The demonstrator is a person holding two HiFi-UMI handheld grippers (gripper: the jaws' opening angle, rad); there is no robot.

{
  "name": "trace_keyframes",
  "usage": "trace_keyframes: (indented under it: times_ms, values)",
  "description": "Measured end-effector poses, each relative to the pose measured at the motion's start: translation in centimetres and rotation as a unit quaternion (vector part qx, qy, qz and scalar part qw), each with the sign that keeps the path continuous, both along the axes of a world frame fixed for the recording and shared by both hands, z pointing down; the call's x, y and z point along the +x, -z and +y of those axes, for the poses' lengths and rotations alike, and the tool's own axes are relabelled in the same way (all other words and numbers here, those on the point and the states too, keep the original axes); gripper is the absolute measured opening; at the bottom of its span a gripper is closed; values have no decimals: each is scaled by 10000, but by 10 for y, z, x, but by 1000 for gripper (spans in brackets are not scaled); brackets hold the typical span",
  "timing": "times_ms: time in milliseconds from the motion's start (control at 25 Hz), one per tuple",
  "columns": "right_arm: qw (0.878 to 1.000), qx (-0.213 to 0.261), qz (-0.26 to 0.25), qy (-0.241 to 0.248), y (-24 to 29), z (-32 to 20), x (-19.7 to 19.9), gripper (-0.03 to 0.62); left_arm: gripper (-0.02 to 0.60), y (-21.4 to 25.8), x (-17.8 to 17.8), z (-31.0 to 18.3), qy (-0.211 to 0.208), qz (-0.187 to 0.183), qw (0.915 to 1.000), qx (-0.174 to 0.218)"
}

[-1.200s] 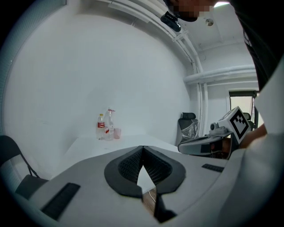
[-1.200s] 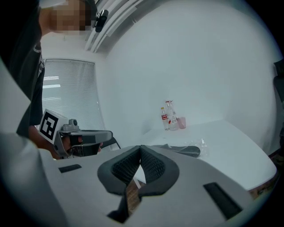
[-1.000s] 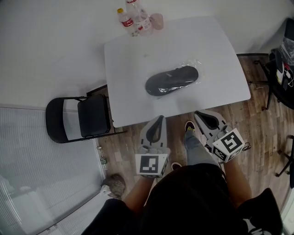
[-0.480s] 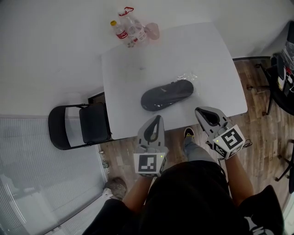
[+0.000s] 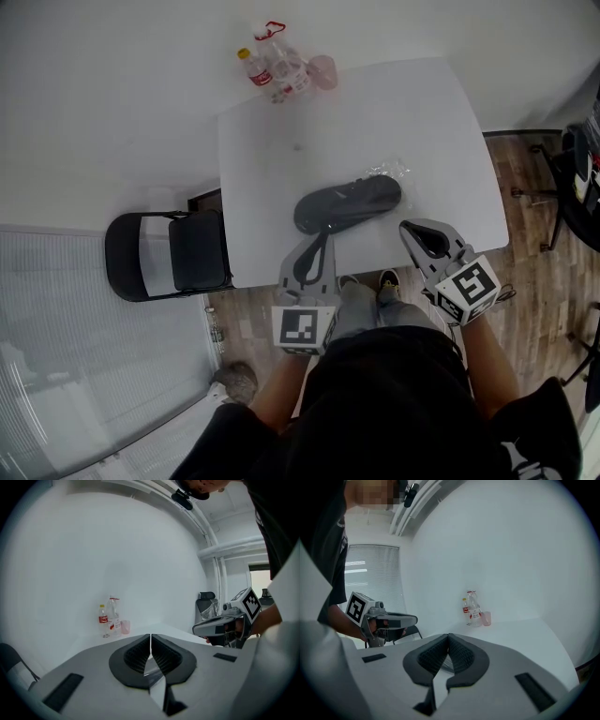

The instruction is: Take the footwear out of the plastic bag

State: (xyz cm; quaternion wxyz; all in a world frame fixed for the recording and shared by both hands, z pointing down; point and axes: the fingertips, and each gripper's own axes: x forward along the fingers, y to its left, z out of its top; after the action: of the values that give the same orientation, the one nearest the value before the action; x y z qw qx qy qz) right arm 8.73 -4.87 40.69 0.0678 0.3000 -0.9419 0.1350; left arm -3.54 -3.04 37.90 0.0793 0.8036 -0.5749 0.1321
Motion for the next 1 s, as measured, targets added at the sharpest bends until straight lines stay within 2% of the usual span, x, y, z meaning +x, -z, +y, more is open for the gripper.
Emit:
trace_keyframes:
  times_ms: [320,360,440,600,720,840,1000]
  values:
    - [10000,48,4,-13,7,-15,-11,18,35,-23,-16,-14,-560,-145,9976,-369]
    - [10000,45,30,-36,7,-17,-13,18,84,-28,-18,-18,-685,-156,9963,-485]
    - [9999,26,103,-100,7,-23,-16,18,223,-42,-21,-27,-965,-193,9920,-793]
    - [9994,-12,226,-249,8,-33,-21,18,299,-71,-28,-44,-1478,-426,9790,-1336]
    - [9990,-29,300,-343,7,-41,-26,18,346,-99,-30,-57,-2076,-922,9586,-1719]
    - [9980,-20,495,-397,6,-47,-31,18,368,-131,-32,-67,-2653,-1376,9286,-2201]
    - [9954,3,836,-459,2,-50,-32,18,383,-171,-34,-80,-3159,-1671,8904,-2820]
